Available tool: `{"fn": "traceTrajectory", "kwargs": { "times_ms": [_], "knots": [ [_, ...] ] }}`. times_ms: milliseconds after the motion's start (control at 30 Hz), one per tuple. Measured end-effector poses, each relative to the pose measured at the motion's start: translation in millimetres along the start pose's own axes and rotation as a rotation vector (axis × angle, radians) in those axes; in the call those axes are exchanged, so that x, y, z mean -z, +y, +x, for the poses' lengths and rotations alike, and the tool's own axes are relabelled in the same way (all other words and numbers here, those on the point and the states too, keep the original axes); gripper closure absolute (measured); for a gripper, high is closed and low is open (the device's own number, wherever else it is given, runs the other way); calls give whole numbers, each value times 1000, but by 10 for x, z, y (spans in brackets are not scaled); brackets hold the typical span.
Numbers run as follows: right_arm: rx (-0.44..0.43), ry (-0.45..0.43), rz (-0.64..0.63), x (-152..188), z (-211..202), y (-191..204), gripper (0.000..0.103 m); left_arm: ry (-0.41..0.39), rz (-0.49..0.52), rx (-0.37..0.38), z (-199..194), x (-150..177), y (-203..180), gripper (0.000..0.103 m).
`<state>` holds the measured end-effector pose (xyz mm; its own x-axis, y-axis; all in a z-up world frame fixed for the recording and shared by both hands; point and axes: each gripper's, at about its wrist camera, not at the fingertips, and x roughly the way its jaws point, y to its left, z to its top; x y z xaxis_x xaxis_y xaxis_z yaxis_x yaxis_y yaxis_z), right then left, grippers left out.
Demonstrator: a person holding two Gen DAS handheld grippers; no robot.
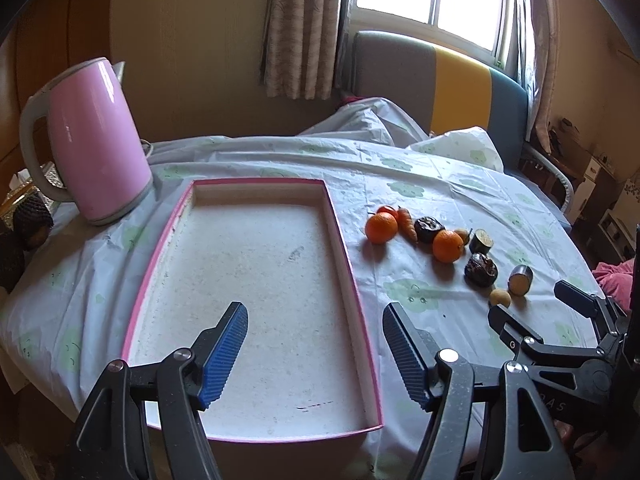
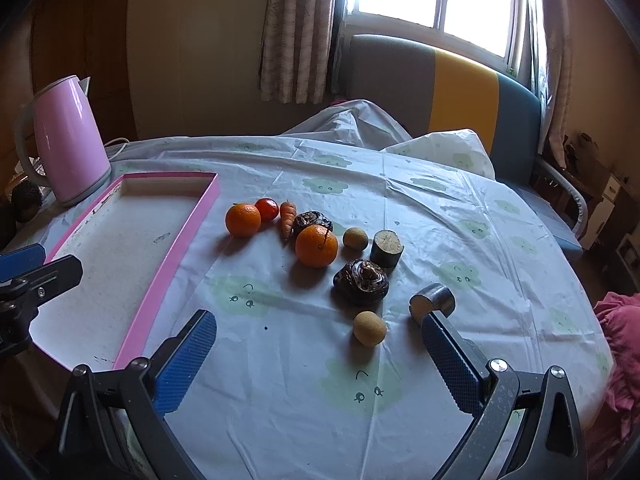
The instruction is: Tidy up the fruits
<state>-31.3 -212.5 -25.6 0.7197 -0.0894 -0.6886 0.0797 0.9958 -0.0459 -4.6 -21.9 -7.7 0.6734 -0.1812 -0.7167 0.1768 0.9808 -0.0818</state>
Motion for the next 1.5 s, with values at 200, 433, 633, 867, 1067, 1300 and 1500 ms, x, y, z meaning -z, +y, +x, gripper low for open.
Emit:
{"fn": "traceTrajectory", "kwargs": {
  "times_ms": [200,433,633,867,1067,1300,1500],
  "knots": [
    [9,6,61,42,6,-287,1,35,33,36,66,-4,-99,32],
    [-16,91,229,113,140,-776,26,52,92,40,138,-32,-237,32],
    [-8,124,265,198,206,-1076,30,75,127,103,215,-65,-381,32],
    [63,167,314,298,278,-1515,41,173,170,214,454,-137,-690,38],
    [77,195,365,408,317,-1710,47,229,274,336,631,-98,-1159,54],
    [58,167,356,399,300,-1712,60,272,334,408,887,-69,-1680,54],
    [-20,157,381,389,350,-1740,61,303,353,381,1127,-50,-1908,68]
  ]
}}
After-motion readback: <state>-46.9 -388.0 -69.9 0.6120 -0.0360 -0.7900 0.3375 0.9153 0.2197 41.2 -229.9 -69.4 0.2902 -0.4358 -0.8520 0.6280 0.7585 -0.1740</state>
